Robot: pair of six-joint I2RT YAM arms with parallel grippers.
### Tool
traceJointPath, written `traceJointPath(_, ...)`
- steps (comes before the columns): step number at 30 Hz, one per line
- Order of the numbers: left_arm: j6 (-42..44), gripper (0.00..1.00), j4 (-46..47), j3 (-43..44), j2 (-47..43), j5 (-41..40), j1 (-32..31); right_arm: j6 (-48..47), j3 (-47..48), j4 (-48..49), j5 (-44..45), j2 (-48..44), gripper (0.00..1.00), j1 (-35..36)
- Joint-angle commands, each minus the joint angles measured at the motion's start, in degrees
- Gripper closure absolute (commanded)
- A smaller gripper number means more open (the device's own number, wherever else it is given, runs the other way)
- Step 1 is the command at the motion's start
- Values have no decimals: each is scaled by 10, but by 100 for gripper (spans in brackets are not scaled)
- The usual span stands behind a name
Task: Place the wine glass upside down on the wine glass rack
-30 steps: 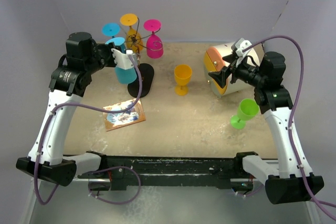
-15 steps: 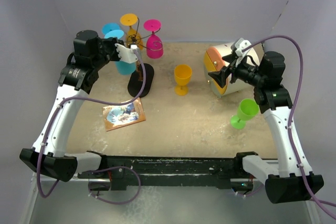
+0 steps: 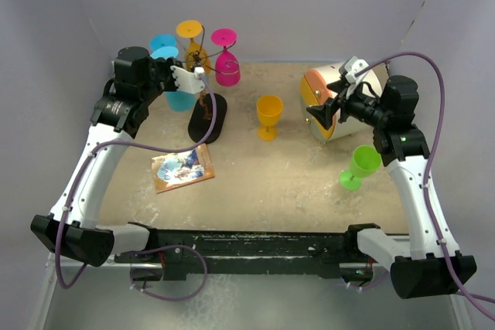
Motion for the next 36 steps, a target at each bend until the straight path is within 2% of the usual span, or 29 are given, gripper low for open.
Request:
traceJointPath(1,11,100,25,-5,-4,-39,-1,-13,2,20,-13,1,11,-4)
traceJointPath(36,16,100,-18,-37,-44,-66,-5,-24,1,19,-16,3,11,-4)
